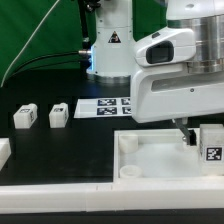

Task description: Assemble one leg

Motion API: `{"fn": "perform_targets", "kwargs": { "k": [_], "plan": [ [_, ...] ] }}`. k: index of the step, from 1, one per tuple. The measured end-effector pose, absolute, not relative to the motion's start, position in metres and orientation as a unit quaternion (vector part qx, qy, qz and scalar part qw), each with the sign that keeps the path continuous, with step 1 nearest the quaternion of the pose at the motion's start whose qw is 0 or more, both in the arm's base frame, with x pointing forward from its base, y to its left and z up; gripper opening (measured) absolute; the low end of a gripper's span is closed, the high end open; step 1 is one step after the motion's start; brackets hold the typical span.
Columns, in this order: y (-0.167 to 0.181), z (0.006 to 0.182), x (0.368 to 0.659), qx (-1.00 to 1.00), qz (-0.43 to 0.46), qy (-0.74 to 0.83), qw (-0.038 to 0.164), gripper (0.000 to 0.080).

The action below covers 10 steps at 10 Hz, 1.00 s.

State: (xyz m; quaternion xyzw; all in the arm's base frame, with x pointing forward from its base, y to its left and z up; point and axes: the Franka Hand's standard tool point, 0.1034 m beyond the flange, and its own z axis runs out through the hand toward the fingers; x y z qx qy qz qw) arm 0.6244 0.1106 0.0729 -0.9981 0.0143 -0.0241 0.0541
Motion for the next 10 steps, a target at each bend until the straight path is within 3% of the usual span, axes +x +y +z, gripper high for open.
{"fn": "perform_targets", "kwargs": {
  "k": [4, 7, 10],
  "plan": [
    [0.110, 0.073, 0.624, -0.998, -0.023, 0.035, 0.054, 0.0294],
    [0.109, 0.074, 0.624, -0.983, -0.018, 0.176, 0.055, 0.0294],
    [0.097, 0.072, 0.622, -0.956, -0.014, 0.289, 0.041, 0.0301]
  ]
}}
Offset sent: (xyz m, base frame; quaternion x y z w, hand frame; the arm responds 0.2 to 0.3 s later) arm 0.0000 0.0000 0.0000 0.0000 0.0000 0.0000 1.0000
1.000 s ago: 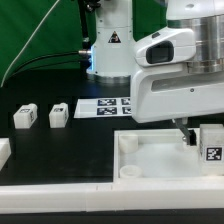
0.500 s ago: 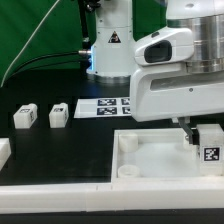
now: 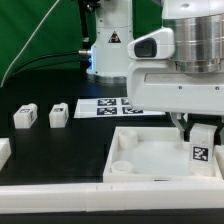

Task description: Assemble one leg

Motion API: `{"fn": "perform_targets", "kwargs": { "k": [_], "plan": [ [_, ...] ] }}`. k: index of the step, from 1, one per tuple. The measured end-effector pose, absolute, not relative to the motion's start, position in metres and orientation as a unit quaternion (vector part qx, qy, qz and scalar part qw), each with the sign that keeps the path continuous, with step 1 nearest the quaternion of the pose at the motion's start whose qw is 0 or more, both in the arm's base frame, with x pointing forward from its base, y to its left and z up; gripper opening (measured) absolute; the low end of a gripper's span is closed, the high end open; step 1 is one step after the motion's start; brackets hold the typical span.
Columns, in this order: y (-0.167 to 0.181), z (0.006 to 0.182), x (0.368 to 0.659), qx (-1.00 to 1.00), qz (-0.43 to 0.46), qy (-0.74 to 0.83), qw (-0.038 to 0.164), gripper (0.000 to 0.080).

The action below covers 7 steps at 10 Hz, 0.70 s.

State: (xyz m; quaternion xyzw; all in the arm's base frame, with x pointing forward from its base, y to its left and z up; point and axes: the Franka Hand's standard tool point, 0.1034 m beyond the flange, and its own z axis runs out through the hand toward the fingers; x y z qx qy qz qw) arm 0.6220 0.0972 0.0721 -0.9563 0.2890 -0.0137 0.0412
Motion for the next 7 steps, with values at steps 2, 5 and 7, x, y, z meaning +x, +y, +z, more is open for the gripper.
{"fn": "perform_targets", "kwargs": {
  "k": [2, 5, 7],
  "plan": [
    [0.088, 0.072, 0.621, -0.934, -0.015, 0.354, 0.031, 0.0310],
    [0.077, 0.072, 0.619, -0.919, -0.018, 0.394, 0.019, 0.0315],
    [0.078, 0.071, 0.619, -0.919, -0.018, 0.394, 0.019, 0.0320]
  ]
}}
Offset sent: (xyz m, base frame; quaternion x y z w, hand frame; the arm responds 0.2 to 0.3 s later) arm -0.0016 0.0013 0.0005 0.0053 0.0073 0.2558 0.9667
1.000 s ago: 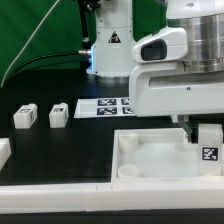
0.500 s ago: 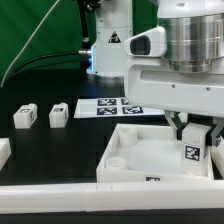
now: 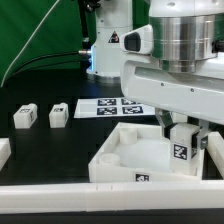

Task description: Assemble one leg

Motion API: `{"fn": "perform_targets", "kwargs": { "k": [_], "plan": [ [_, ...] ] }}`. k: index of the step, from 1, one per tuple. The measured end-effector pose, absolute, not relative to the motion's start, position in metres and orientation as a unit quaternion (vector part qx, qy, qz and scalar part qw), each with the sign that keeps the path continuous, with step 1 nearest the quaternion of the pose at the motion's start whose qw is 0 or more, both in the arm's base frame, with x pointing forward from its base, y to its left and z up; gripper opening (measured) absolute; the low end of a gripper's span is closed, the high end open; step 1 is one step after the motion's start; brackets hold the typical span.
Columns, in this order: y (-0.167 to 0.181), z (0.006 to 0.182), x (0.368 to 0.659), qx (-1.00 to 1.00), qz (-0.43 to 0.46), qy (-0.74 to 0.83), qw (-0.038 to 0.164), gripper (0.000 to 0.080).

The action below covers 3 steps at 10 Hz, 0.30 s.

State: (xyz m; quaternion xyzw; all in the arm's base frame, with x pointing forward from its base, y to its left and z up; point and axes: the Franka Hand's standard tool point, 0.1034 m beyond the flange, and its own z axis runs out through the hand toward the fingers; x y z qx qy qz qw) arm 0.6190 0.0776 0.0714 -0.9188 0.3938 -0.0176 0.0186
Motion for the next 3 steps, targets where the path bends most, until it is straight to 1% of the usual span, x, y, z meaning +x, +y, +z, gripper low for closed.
{"fn": "perform_targets", "kwargs": {
  "k": [1, 2, 3],
  "plan": [
    [0.0776, 0.0713, 0.6190, -0.919, -0.018, 0.394, 0.019, 0.0546],
    [0.0776, 0.0711, 0.6189, -0.919, -0.018, 0.394, 0.018, 0.0546],
    [0.0776, 0.0710, 0.6189, -0.919, -0.017, 0.394, 0.018, 0.0634]
  ]
}}
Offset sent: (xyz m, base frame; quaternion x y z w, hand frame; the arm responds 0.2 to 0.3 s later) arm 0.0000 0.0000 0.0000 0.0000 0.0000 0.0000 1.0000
